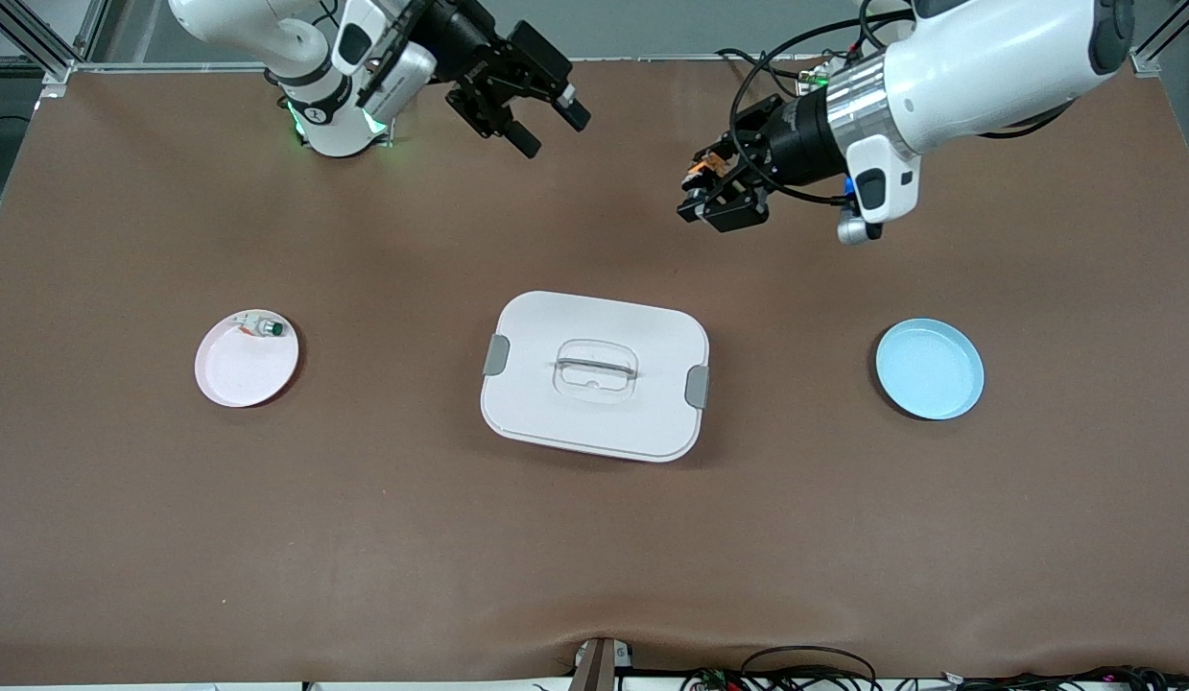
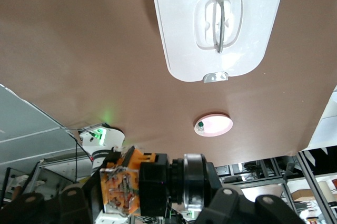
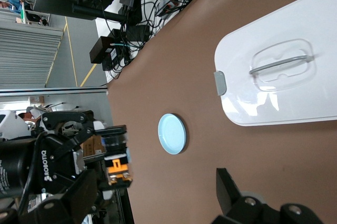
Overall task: Transfer orange switch to right arm and place
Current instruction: 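Carry the switch with the left gripper while the right gripper approaches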
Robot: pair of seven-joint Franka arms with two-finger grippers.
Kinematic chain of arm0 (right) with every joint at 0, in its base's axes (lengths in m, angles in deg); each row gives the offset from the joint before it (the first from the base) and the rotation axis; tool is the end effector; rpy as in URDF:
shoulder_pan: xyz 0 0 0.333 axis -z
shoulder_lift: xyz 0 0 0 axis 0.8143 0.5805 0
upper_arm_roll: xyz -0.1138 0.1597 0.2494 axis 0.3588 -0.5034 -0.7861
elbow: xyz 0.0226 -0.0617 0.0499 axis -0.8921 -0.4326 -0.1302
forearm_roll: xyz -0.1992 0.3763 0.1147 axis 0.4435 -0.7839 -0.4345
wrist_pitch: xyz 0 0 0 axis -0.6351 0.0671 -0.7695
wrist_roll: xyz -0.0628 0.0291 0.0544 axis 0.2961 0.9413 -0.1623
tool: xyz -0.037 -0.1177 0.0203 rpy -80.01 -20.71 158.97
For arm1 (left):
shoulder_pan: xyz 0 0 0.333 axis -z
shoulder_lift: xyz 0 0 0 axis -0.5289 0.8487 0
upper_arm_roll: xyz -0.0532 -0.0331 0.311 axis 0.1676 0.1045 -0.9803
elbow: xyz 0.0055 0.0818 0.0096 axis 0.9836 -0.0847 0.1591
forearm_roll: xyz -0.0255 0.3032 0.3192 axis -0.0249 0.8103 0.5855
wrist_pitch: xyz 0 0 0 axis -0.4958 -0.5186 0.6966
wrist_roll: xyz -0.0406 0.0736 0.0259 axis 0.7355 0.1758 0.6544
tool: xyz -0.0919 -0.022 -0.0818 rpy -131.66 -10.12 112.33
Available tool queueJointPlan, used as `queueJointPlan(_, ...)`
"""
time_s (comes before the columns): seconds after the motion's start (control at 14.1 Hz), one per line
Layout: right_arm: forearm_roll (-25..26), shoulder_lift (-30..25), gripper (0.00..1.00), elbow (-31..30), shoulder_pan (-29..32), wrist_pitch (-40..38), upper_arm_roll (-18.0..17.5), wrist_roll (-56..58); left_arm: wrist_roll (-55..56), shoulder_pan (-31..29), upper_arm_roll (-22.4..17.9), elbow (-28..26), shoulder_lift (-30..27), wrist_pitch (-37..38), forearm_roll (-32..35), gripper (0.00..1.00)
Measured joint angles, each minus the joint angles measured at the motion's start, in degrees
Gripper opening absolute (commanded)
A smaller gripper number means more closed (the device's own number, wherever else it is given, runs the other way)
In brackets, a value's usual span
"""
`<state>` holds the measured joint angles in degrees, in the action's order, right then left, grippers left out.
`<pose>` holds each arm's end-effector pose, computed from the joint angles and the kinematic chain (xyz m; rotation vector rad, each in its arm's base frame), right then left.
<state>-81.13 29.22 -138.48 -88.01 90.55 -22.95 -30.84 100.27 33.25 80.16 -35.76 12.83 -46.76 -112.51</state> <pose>0.4450 0.4373 0.6129 -2.2375 0.4633 -0.2752 0.5371 -0.3517 0.5885 2.0586 1.4997 -0.7361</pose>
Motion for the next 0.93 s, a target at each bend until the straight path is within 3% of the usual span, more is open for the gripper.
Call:
queueJointPlan(0.36,2.4,8.03,1.0,5.99,-2.29,-0.14,-0.06,0.72,2.62,0.16,2.28,0.01,0.92,-3.14,0.0,0.41)
queueJointPlan(0.93,3.03,8.95,1.0,6.49,-3.23,-0.49,-0.07,0.76,4.74,3.3,3.26,0.02,2.43,-7.68,-0.01,0.41)
